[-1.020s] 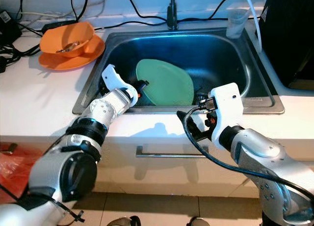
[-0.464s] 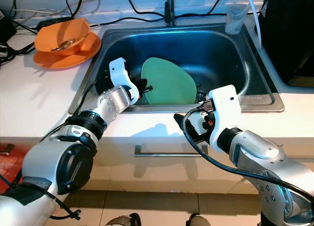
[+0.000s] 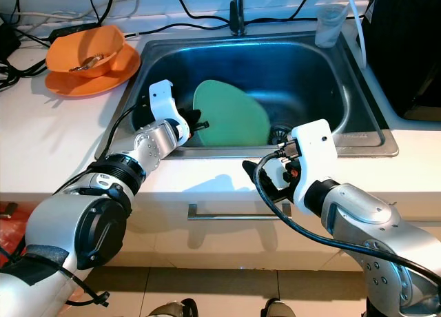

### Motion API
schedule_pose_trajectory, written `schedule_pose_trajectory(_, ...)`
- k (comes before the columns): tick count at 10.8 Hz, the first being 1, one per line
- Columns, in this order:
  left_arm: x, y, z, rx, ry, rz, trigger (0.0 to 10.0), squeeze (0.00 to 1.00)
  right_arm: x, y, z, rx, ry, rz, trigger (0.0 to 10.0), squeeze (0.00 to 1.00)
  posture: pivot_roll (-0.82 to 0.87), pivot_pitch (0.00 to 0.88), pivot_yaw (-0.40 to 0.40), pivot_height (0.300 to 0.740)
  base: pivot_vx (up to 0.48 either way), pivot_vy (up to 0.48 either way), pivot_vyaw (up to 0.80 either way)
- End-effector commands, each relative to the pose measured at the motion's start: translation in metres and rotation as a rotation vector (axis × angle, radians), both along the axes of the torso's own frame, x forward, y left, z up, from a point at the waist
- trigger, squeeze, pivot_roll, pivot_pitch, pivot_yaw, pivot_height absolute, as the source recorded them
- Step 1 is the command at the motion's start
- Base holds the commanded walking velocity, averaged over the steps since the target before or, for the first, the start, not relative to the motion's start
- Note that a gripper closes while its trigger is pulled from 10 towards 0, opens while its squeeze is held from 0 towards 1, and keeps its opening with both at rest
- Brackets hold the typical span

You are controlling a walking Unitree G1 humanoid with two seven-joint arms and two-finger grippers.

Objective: Kitchen organization

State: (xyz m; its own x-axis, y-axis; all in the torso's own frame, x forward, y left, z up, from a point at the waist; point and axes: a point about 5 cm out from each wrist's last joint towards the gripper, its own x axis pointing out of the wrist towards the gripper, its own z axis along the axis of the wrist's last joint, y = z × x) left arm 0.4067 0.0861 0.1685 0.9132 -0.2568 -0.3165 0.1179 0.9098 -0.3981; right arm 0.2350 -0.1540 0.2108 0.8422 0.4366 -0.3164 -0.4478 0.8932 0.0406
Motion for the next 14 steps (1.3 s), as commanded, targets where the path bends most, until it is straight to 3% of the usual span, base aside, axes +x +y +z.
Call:
schedule_pose_trajectory(1, -0.008, 0.014, -0.027, 0.017, 0.093, 0.047, 3.0, 0.00, -0.002, 0.006, 0.002, 0.003, -0.008, 0.036, 10.0, 0.00, -0.14, 0.154, 0.109, 0.740, 0.000, 0.000, 0.00)
schedule_pose_trajectory(4, -0.011, 0.016, -0.037, 0.002, 0.118, 0.089, 3.3, 0.00, -0.002, 0.010, 0.004, 0.004, -0.013, 0.054, 10.0, 0.00, -0.15, 0.157, 0.105, 0.740, 0.000, 0.000, 0.00)
schedule_pose_trajectory(5, -0.010, 0.014, -0.034, -0.016, 0.108, 0.100, 0.0, 0.00, -0.003, 0.010, 0.004, 0.004, -0.013, 0.055, 10.0, 0.00, -0.15, 0.158, 0.104, 0.740, 0.000, 0.000, 0.00)
schedule_pose_trajectory(6, -0.009, 0.013, -0.032, -0.013, 0.098, 0.098, 0.0, 0.00, -0.003, 0.010, 0.004, 0.005, -0.013, 0.056, 10.0, 0.00, -0.15, 0.160, 0.104, 0.740, 0.000, 0.000, 0.00)
schedule_pose_trajectory(7, -0.008, 0.012, -0.029, -0.011, 0.101, 0.107, 10.0, 0.00, -0.002, 0.011, 0.004, 0.005, -0.013, 0.058, 10.0, 0.00, -0.15, 0.161, 0.105, 0.740, 0.000, 0.000, 0.00)
schedule_pose_trajectory(8, -0.008, 0.011, -0.029, -0.015, 0.099, 0.106, 10.0, 0.00, -0.002, 0.011, 0.004, 0.006, -0.014, 0.058, 10.0, 0.00, -0.15, 0.161, 0.105, 0.740, 0.000, 0.000, 0.00)
schedule_pose_trajectory(9, -0.008, 0.010, -0.029, 0.006, 0.100, 0.096, 10.0, 0.95, -0.001, 0.011, 0.004, 0.006, -0.016, 0.058, 10.0, 0.00, -0.15, 0.162, 0.108, 0.740, 0.000, 0.000, 0.00)
schedule_pose_trajectory(11, -0.009, 0.013, -0.031, 0.019, 0.105, 0.102, 10.0, 1.00, -0.002, 0.011, 0.004, 0.004, -0.016, 0.055, 10.0, 0.00, -0.15, 0.163, 0.107, 0.740, 0.000, 0.000, 0.00)
schedule_pose_trajectory(14, -0.009, 0.016, -0.032, 0.032, 0.106, 0.106, 10.0, 1.00, -0.001, 0.011, 0.004, 0.003, -0.017, 0.056, 10.0, 0.00, -0.15, 0.162, 0.105, 0.740, 0.000, 0.000, 0.00)
